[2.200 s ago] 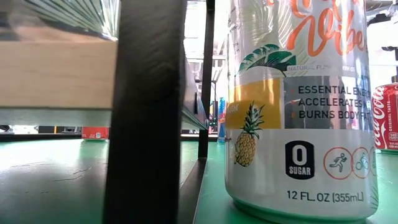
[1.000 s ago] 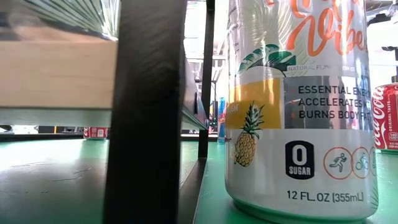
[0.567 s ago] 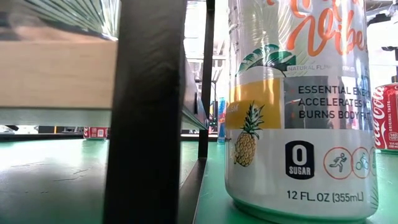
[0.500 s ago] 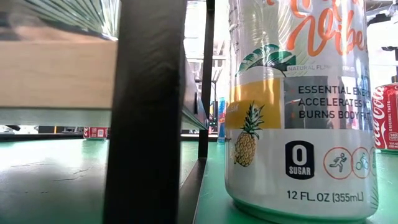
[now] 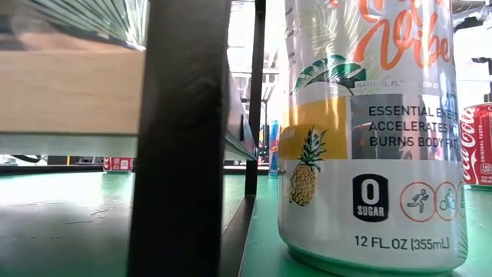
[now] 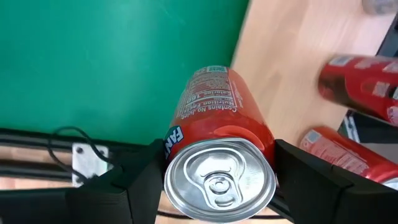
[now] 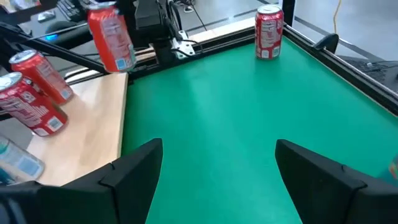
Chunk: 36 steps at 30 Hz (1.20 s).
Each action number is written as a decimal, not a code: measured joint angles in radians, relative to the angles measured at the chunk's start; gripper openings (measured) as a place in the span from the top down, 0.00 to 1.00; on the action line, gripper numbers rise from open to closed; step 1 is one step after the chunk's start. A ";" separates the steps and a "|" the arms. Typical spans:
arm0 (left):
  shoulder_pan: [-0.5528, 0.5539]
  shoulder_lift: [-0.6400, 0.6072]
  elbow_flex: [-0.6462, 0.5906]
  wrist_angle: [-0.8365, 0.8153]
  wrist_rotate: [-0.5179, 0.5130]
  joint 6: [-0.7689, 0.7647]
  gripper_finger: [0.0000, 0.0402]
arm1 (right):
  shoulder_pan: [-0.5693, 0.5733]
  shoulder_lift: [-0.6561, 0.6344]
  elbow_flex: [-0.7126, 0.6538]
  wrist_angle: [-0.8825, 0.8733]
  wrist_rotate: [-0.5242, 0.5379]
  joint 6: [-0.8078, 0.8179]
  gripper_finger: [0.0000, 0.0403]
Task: Place canned beverage on shelf
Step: Put the left orange soda can on the shelf aligned with the other orange soda can
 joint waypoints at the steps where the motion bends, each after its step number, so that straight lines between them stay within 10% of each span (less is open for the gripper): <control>1: -0.034 0.012 0.000 0.000 -0.009 -0.036 0.39 | 0.004 0.000 0.000 0.000 0.000 0.010 0.17; 17: -0.380 0.105 0.000 0.064 -0.039 -0.717 0.39 | 0.022 0.000 0.000 0.000 0.004 -0.007 0.17; 36: -0.536 0.224 0.000 0.142 0.026 -0.976 0.38 | 0.022 0.000 0.000 0.003 0.003 -0.034 0.17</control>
